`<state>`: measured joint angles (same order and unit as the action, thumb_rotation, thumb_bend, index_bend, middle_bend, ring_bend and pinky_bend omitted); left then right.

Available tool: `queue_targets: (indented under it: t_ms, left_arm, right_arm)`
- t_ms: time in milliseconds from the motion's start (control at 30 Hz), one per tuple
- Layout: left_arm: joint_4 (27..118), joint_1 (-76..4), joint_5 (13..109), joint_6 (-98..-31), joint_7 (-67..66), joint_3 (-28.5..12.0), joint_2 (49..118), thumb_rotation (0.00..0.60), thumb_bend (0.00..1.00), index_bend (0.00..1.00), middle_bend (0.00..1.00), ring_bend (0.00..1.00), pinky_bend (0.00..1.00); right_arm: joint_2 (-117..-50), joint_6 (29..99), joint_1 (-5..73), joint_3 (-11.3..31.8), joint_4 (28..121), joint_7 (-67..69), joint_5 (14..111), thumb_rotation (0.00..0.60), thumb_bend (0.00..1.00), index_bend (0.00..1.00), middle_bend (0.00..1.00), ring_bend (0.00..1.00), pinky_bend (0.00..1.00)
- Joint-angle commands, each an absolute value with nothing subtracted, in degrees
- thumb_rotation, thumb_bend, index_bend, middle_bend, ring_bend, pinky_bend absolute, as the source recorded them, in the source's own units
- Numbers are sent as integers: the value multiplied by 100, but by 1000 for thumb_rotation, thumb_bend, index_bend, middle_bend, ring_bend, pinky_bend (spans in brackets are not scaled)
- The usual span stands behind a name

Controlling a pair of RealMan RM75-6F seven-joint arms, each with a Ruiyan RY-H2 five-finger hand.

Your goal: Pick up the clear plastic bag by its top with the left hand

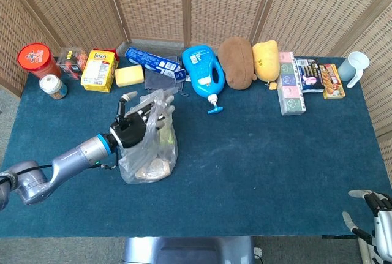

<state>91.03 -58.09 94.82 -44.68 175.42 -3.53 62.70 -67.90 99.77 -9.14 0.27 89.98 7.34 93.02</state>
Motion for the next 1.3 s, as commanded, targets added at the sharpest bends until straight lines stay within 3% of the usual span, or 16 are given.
queue_targets:
  t_ms: [33,167,267,333,567,700,933,1133,1300]
  left_arm:
    - [8970,-5906,9730,-4658,17809,-152,6212,41,419,104,291,279,630]
    - [8750,-5847,9993,-5250,17712,-67,6288,4,418,122,291,279,647]
    - [8626,-5893,10170,-5501,17905,92,6292,0,418,135,291,343,651]
    - [8572,-5914,10155,-5579,17982,151,6288,0,417,144,293,398,655]
    - [8595,-6064,10195,-5511,17678,388,6188,0,401,214,387,425,626]
    - [8758,-6282,10130,-5116,17497,590,6088,0,398,161,317,288,410]
    - [8977,-6402,9769,-4821,17068,637,6040,0,399,86,196,130,288]
    - [9078,-6435,9637,-4738,16932,661,5960,0,405,8,84,13,261]
    - [9110,-6448,9516,-4704,16894,620,5949,0,410,0,30,0,225]
  right_arm:
    - [-6788,9970,-911,22,9005,729,9317,599,289,375,409,358,252]
    - [-6787,9967,-908,21,9025,705,9333,599,289,375,409,358,252]
    - [-6792,9963,-906,23,9041,690,9338,599,289,376,409,358,251]
    - [-6795,9956,-901,22,9047,684,9344,599,289,375,409,358,251]
    - [-6785,9947,-891,30,9073,661,9353,599,289,376,409,357,250]
    - [-6774,9950,-884,35,9083,667,9367,598,289,375,409,357,251]
    - [-6743,9993,-897,48,9077,698,9375,598,289,376,409,356,249]
    - [-6760,9974,-876,38,9070,714,9415,600,289,376,409,356,247]
    - [-6750,9986,-869,38,9089,702,9445,600,289,375,409,356,240]
